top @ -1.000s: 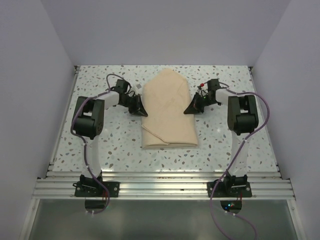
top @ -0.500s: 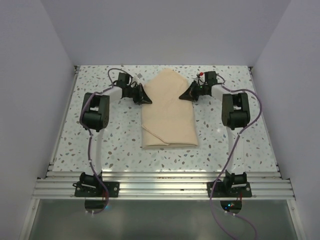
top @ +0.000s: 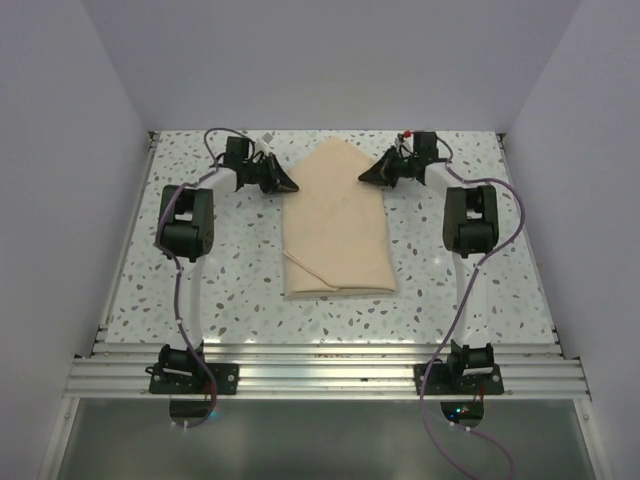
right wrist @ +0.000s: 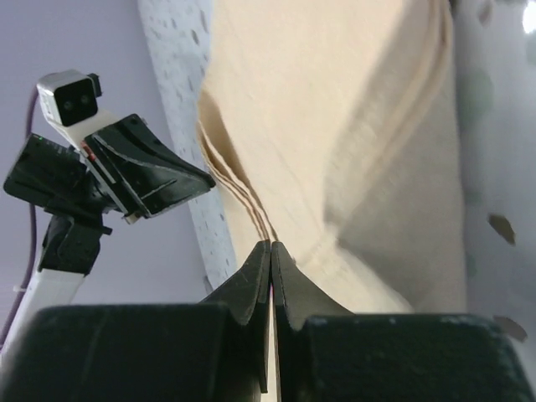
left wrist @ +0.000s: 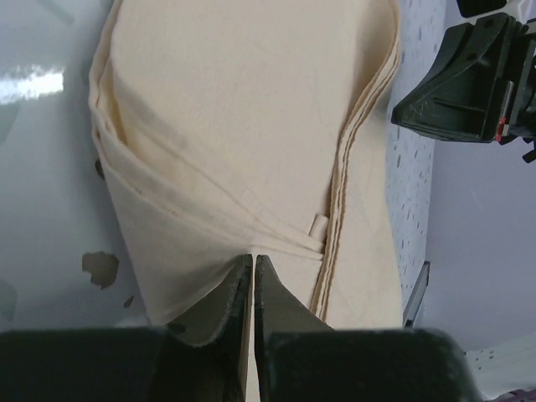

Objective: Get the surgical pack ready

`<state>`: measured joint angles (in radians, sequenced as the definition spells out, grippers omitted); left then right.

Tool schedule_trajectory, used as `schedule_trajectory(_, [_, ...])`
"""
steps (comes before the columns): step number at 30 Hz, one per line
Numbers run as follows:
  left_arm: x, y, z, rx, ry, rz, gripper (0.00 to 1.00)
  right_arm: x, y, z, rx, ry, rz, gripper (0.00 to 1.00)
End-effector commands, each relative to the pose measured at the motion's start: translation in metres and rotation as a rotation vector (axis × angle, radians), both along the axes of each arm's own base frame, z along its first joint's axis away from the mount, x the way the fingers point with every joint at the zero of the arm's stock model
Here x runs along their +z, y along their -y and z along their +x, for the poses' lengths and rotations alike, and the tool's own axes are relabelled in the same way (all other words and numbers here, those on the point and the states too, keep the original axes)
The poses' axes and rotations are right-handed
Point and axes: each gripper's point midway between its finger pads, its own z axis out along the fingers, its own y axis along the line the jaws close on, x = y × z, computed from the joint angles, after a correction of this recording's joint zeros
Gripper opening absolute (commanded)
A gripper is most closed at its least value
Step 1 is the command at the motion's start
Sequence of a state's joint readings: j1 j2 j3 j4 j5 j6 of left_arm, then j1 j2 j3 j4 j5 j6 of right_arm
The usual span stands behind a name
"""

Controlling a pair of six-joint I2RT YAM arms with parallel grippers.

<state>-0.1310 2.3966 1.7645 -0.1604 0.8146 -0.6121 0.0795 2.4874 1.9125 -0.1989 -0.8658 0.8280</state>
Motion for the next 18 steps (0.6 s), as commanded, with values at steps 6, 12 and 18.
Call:
schedule_trajectory(6, [-0.013, 0.001, 0.037, 0.075, 0.019, -0.065, 0.08, -0.025, 0.005, 0.044, -0.124, -0.011, 0.017, 0.02])
schedule_trajectory(12, [-0.040, -0.006, 0.041, 0.095, -0.037, -0.032, 0.08, -0.063, 0.015, 0.041, -0.150, -0.082, -0.050, 0.02])
schedule_trajectory(18, [0.020, -0.002, 0.061, 0.085, 0.119, -0.071, 0.21, -0.014, 0.011, 0.059, -0.117, 0.034, -0.020, 0.04])
